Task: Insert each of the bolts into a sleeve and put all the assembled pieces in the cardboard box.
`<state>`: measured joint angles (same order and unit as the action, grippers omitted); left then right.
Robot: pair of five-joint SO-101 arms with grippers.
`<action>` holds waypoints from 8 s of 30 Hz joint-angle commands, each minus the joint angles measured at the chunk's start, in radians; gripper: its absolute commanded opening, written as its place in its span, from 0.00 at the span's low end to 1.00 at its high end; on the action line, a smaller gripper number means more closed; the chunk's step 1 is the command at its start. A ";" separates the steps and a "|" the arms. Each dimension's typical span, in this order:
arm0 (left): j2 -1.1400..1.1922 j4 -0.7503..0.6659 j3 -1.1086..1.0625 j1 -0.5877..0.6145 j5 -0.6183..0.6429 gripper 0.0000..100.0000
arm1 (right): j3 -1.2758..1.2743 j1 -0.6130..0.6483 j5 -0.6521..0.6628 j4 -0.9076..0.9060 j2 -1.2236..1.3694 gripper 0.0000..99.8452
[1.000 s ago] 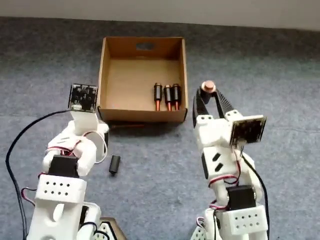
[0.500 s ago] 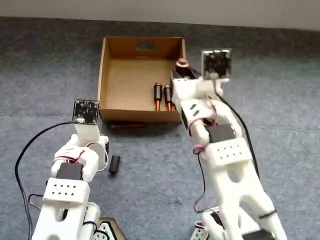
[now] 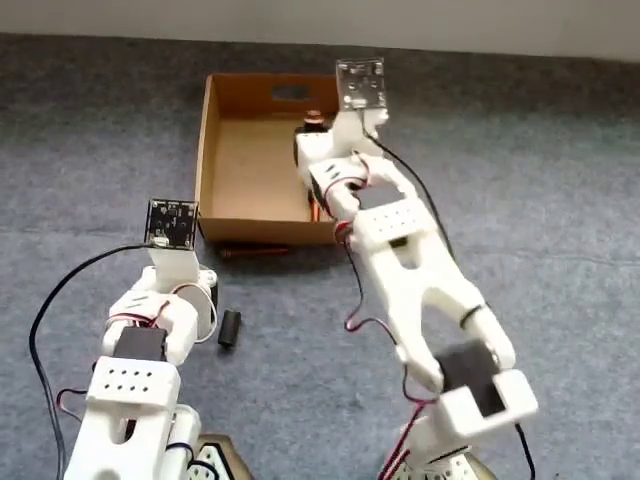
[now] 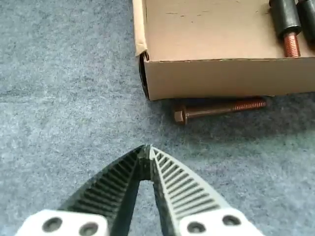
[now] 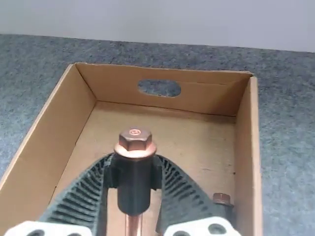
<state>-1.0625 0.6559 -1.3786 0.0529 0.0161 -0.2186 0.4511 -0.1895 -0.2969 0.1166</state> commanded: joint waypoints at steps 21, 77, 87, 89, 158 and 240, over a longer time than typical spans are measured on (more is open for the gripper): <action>-0.004 -0.018 0.007 0.001 -0.003 0.01 | 0.265 0.059 -0.078 -0.099 0.323 0.01; -0.004 -0.018 0.010 0.002 -0.003 0.01 | 0.975 0.061 -0.083 -0.814 0.550 0.14; -0.004 -0.018 0.012 0.002 -0.003 0.01 | 1.570 0.059 -0.014 -1.305 0.561 0.14; -0.004 -0.018 0.012 0.002 -0.002 0.01 | 1.698 0.061 -0.014 -1.402 0.562 0.14; -0.005 -0.015 0.076 0.280 0.158 0.01 | -0.601 0.412 -0.115 -0.341 -0.581 0.19; -0.004 -0.017 0.122 0.479 0.209 0.01 | -0.636 0.143 0.295 -0.576 -0.311 0.00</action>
<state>-1.0625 0.6544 -1.2850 0.5470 0.2248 -0.8508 0.6015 0.0882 -0.8493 -0.1688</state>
